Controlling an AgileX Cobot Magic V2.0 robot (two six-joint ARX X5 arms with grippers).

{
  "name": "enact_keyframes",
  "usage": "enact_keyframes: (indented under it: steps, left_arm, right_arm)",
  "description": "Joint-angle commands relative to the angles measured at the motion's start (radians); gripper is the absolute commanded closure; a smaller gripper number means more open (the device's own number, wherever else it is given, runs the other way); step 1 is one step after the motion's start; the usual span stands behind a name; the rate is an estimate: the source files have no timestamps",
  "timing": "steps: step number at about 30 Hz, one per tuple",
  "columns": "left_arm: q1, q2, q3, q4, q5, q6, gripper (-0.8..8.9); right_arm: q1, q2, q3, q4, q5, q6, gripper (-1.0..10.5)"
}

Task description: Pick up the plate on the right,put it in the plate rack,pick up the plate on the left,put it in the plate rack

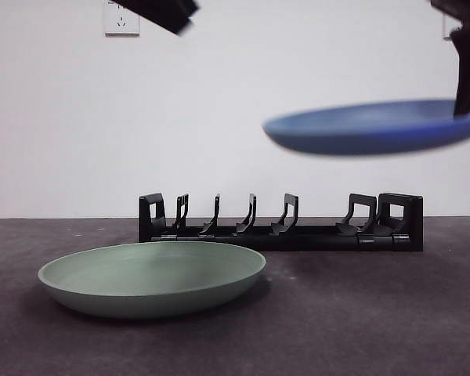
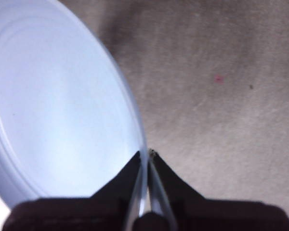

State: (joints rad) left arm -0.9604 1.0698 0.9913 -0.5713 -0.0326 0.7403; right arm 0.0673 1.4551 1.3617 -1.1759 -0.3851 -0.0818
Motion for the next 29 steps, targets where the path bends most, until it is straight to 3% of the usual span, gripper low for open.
enact_keyframes:
  steps: [1,6,11,16,22,29]
  left_arm:
    - [-0.039,0.040,0.000,0.074,-0.072,0.129,0.91]
    - [-0.075,0.102,0.000,0.189,-0.126,0.235,0.92]
    - [-0.095,0.143,0.000,0.216,-0.126,0.241,1.02]
    - [-0.097,0.154,0.000,0.217,-0.126,0.240,3.66]
    - [-0.097,0.156,0.000,0.212,-0.126,0.241,6.04]
    - [-0.097,0.159,0.000,0.200,-0.125,0.240,6.44]
  right_arm:
    - [0.011,-0.011,0.039,-0.031,-0.039,-0.012,9.6]
    - [0.051,-0.013,0.089,-0.069,-0.047,-0.006,9.6]
    - [0.085,-0.013,0.102,-0.072,-0.052,0.003,9.6]
    - [0.091,-0.013,0.102,-0.073,-0.074,0.003,9.6]
    - [0.091,-0.013,0.102,-0.074,-0.082,0.003,9.6]
    - [0.091,-0.013,0.102,-0.068,-0.139,0.003,9.6]
